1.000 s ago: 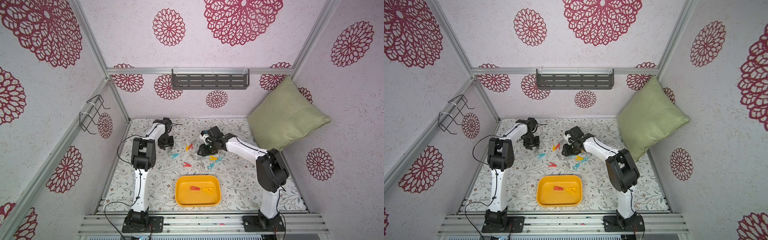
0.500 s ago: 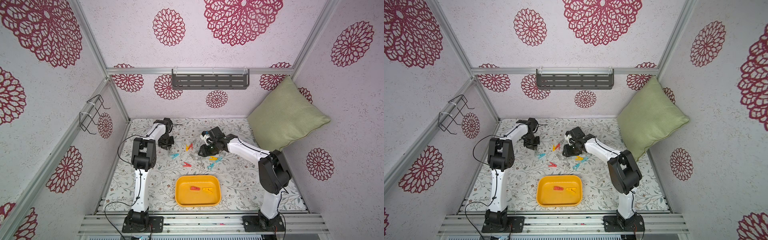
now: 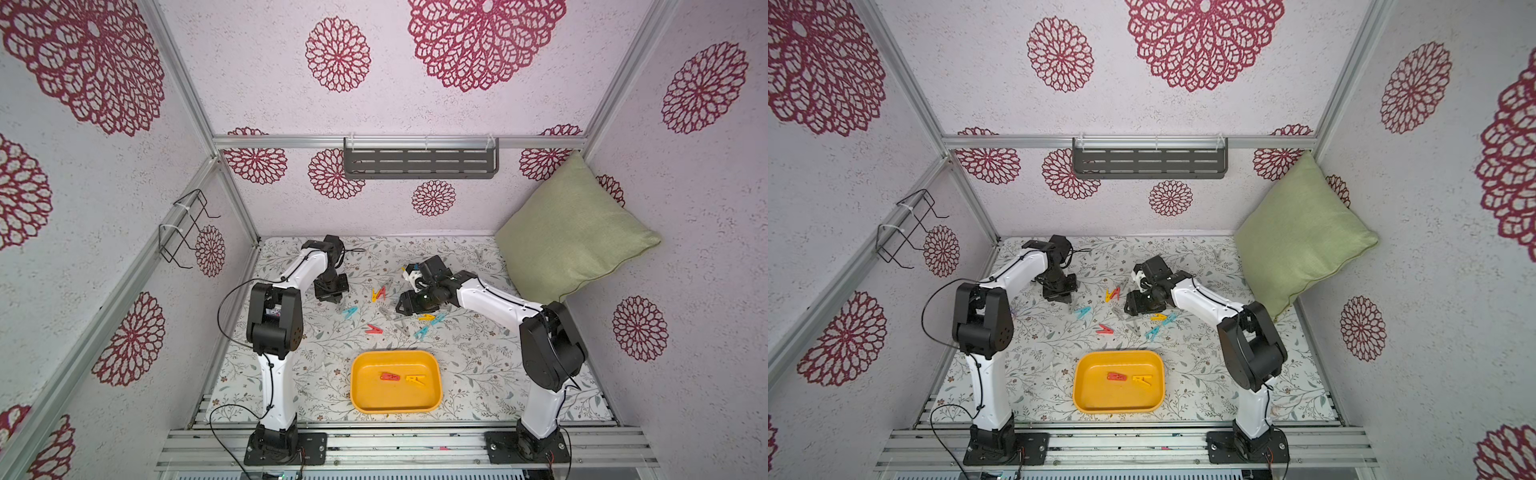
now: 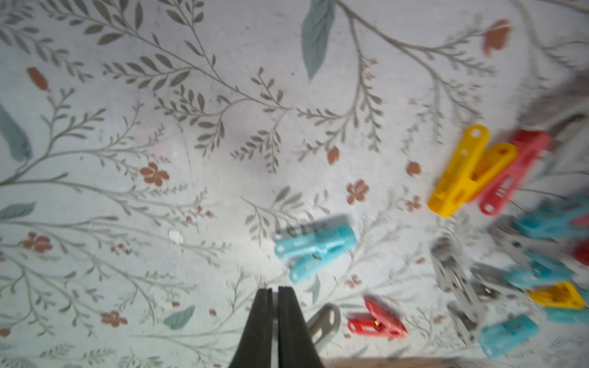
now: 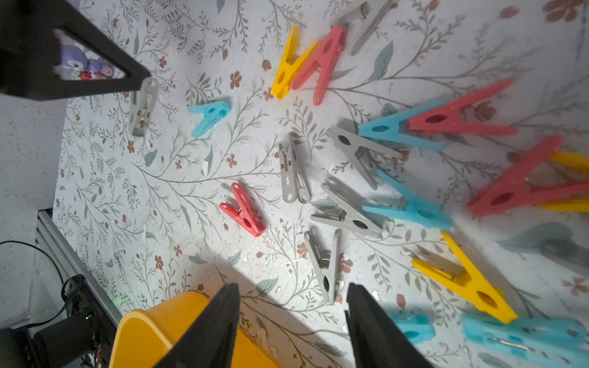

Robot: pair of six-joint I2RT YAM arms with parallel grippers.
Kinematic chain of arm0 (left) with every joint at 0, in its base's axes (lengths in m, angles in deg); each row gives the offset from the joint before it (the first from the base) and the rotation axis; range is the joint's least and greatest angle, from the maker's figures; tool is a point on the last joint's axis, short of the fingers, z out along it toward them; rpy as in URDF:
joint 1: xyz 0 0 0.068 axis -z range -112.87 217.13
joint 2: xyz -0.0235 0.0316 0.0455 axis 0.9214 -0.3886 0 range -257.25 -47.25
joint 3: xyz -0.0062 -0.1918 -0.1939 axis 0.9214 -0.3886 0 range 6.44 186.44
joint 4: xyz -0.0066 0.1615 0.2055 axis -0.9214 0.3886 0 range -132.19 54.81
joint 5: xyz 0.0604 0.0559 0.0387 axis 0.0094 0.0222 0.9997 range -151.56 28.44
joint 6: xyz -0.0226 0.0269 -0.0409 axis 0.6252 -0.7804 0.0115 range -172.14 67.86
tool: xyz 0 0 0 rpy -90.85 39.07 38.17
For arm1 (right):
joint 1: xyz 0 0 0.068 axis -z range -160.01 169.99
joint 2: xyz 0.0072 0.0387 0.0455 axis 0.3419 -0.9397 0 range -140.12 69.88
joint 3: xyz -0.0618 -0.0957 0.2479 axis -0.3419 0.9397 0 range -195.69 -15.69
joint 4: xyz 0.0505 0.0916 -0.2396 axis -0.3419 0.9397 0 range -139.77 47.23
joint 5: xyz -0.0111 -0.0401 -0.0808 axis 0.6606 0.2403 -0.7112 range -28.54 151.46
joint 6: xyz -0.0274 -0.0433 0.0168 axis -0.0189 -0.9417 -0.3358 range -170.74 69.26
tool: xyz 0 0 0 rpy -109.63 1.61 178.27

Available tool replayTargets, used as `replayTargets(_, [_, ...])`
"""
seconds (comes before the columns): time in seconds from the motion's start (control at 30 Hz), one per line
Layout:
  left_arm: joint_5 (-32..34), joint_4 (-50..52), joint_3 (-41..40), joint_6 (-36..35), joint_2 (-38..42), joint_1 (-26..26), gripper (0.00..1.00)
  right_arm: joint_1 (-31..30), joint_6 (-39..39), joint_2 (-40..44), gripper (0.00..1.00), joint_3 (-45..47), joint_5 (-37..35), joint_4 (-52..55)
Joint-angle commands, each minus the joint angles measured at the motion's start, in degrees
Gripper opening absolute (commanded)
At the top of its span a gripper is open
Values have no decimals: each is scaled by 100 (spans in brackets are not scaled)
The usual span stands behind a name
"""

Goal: Put the clothespins into the storage box
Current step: Pick up the clothespin from the center of the board, then place the clothespin in the storage box.

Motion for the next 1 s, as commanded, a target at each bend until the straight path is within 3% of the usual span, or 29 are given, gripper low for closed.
replayTargets(0.0, [-224,-58,-417,392,933,324,0,35,66,473,61,142,-63,-128])
replayTargets(0.23, [-300,-136,-1440,1118,2111,1287,0,35,204,949,64,757,-456,-163])
replayTargets(0.47, [-188,-519,-2433,2011,2637,2525,5,86,451,1439,63,1334,-945,-128])
replayTargets(0.67, [-52,-857,-2868,2367,2639,3079,24,288,995,1800,59,1748,-1559,4])
replayTargets(0.73, [12,-849,-2853,2360,2621,3115,39,399,1190,1844,59,1858,-1669,5])
replayTargets(0.8, [82,-811,-2798,2302,2620,3126,47,506,1370,1824,59,1899,-1743,19])
replayTargets(0.97, [271,-655,-2483,2083,2585,3072,51,735,1780,1611,62,1858,-1917,-5])
